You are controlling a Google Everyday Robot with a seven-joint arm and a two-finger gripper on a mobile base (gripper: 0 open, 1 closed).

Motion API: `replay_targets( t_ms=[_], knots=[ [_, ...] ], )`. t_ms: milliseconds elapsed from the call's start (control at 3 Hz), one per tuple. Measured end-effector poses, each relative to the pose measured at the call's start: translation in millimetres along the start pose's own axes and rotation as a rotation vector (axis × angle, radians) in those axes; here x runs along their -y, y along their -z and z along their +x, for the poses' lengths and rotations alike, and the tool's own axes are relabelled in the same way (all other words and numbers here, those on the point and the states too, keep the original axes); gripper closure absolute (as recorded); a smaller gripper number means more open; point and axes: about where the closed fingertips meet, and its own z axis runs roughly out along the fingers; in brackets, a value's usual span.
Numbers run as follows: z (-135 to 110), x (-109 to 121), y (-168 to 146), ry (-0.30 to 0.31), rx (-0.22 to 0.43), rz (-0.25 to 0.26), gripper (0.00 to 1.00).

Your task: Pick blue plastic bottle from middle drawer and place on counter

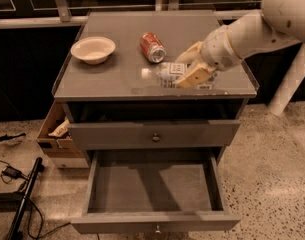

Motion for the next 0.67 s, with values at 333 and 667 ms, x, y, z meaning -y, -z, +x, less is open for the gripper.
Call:
replay_targets(
  t_ms=[333, 667],
  knots=[
    [-5, 28, -16, 0.01, 0.012, 0.0, 1.0],
    [-7, 47, -34, 0.003, 0.028, -0.009, 1.0]
  ],
)
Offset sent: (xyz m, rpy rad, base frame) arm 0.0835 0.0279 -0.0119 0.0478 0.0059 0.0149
